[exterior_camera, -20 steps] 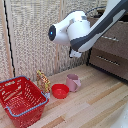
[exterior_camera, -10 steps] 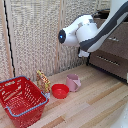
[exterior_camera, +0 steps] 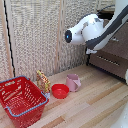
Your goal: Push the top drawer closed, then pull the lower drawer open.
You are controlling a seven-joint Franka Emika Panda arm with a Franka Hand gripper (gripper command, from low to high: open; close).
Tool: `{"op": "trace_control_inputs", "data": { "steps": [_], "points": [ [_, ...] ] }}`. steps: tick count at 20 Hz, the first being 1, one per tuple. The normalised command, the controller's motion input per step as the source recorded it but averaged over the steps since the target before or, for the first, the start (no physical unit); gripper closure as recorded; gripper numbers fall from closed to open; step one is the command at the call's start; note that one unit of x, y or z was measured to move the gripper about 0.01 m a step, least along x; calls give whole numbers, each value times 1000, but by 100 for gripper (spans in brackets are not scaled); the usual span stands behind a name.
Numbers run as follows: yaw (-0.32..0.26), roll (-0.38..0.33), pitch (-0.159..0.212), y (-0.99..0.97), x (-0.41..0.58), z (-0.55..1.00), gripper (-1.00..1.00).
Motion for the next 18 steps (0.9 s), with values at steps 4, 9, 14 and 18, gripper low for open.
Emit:
{"op": "trace_control_inputs", "data": {
  "steps": [4, 9, 14, 18],
  "points": [
    [31, -18, 27, -240, 50, 58, 100],
    [61, -3, 0, -162, 0, 86, 100],
    [71, 0, 6, -246, 23, 169, 100],
    [59, 0, 25, -563, 87, 311, 100]
  ]
}}
